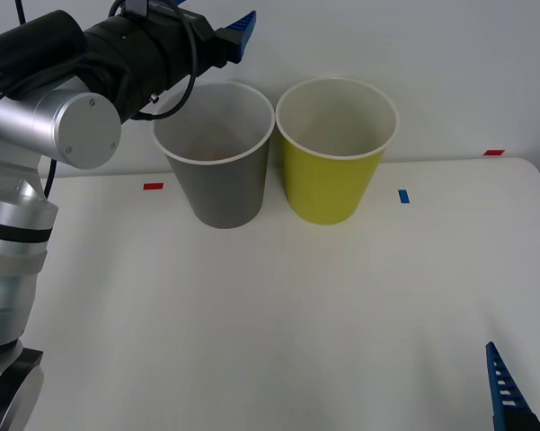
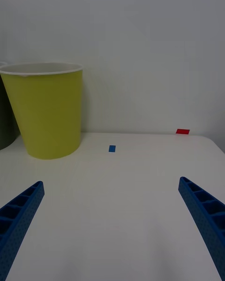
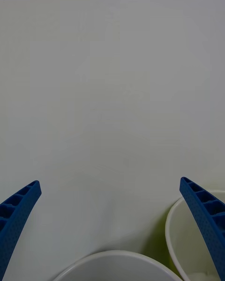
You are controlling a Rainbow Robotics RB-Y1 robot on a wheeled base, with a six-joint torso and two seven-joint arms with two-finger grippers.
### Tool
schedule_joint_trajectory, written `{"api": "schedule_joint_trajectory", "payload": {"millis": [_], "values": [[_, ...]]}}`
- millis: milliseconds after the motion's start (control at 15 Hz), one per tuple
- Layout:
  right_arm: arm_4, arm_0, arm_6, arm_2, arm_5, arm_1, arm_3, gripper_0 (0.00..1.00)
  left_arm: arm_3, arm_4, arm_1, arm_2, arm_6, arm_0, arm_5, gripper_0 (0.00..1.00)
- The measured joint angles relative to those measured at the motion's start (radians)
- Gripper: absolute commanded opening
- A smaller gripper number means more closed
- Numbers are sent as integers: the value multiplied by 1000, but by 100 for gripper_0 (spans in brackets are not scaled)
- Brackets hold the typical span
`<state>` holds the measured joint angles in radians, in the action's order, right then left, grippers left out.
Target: Put cans in the gray bin and PET bottles in the light green bin.
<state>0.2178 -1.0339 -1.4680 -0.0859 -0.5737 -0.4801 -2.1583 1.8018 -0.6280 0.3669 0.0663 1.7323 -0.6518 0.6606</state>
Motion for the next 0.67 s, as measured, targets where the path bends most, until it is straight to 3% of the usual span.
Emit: {"api": "schedule_joint_trajectory", "payload": {"millis": [667], "values": [[0, 0, 0, 0, 0, 0, 0, 100, 341, -41, 62, -117, -11, 344, 32, 100]]}}
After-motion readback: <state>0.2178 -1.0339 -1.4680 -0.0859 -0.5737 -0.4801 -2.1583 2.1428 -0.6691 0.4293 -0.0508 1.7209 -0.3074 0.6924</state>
